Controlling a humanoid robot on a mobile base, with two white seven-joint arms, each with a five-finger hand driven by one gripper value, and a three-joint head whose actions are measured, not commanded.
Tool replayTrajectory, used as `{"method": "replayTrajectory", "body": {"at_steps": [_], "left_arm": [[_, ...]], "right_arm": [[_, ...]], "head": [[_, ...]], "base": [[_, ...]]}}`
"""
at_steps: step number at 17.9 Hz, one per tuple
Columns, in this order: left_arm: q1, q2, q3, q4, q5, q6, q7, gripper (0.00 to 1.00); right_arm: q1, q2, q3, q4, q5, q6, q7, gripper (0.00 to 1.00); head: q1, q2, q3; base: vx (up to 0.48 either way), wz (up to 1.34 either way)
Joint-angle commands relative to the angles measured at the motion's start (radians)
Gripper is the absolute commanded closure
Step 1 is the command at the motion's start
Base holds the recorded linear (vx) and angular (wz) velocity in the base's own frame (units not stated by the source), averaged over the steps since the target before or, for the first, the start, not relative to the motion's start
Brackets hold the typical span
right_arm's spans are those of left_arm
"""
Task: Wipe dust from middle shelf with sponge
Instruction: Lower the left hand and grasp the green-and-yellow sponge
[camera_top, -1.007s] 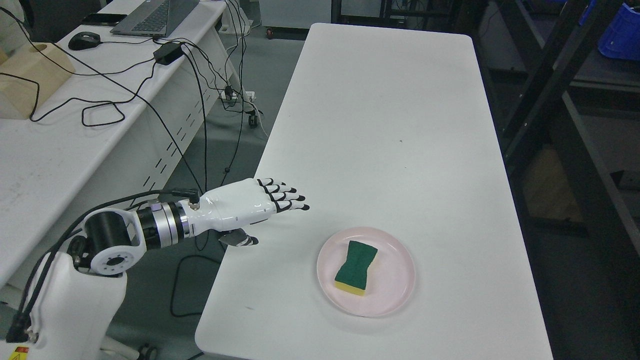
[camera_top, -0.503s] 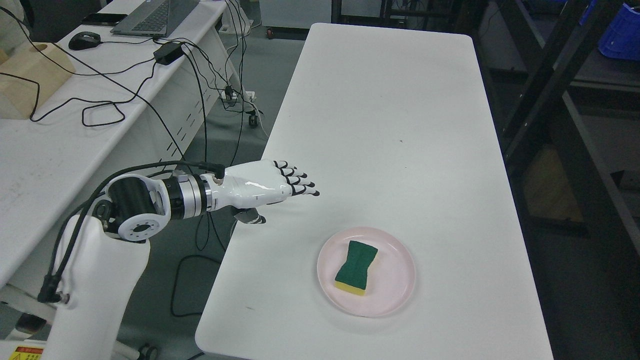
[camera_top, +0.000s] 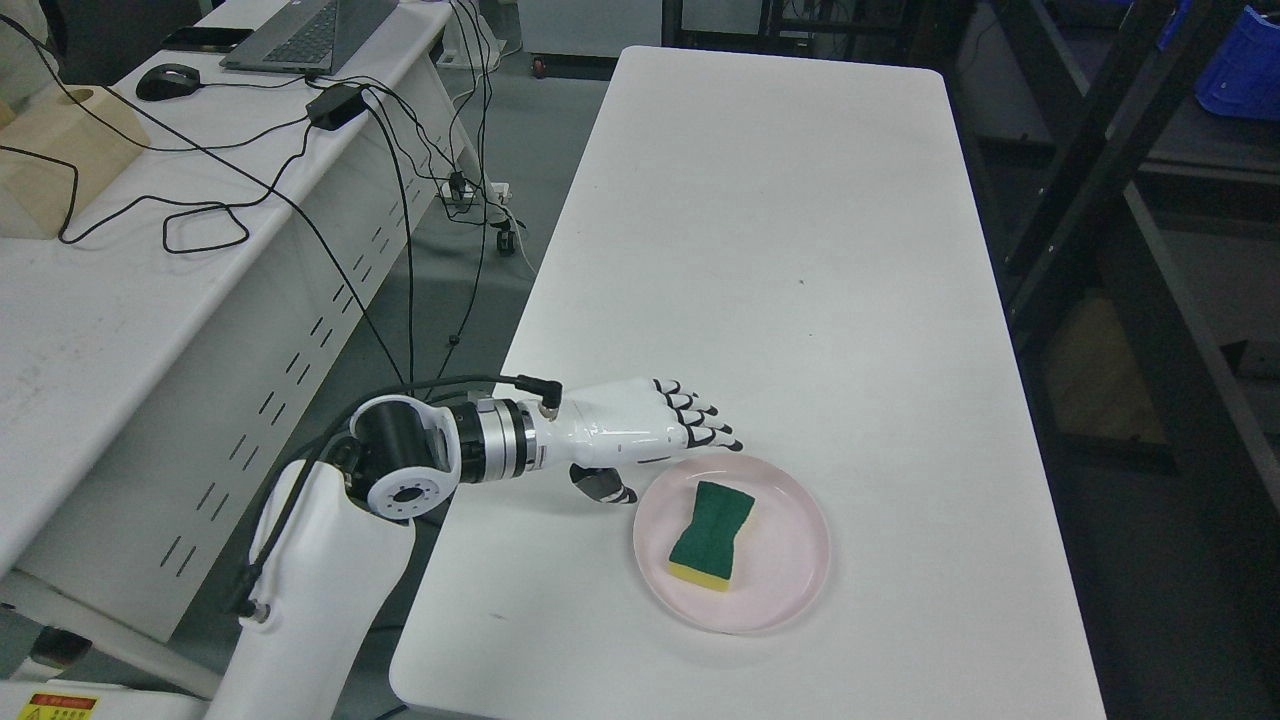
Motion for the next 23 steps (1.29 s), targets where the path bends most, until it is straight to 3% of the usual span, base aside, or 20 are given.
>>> {"method": "replayTrajectory", "body": {"at_steps": [1,7,12,15,16,18,23], "left_arm": [[0.038,-0.069,-0.071,0.080,-0.005,0.002,0.004,0.14],[0.047,-0.069,-0.074,0.078,0.001,0.002,0.002,0.21],[0.087,-0.069,-0.037,0.074,0.011,0.001,-0.001,0.42],[0.095,-0.069,0.004,0.075,0.120,0.001,-0.004,0.67],[0.098,-0.069,0.009,0.080,0.210,0.001,-0.005,0.82],[0.107,-0.069,0.012,0.080,0.318,0.001,-0.007,0.96],[0.112,-0.069,0.156,0.074,0.474,0.014,0.057,1.00]], "right_arm": [[0.000,-0.017,0.000,-0.017,0.000,0.000,0.000,0.00],[0.000,-0.017,0.000,-0.017,0.000,0.000,0.000,0.00],[0.000,-0.017,0.000,-0.017,0.000,0.000,0.000,0.00],[0.000,-0.017,0.000,-0.017,0.000,0.000,0.000,0.00],[0.000,-0.017,0.000,-0.017,0.000,0.000,0.000,0.00],[0.000,-0.017,0.000,-0.017,0.000,0.000,0.000,0.00],[0.000,-0.017,0.000,-0.017,0.000,0.000,0.000,0.00]], "head": [[0.0000,0.000,0.000],[0.0000,0.000,0.000],[0.0000,0.000,0.000],[0.0000,0.000,0.000],[0.0000,0.000,0.000],[0.0000,0.000,0.000],[0.0000,0.000,0.000]], "base": [[0.000,0.00],[0.000,0.00],[0.000,0.00],[0.000,0.00],[0.000,0.00],[0.000,0.00],[0.000,0.00]]}}
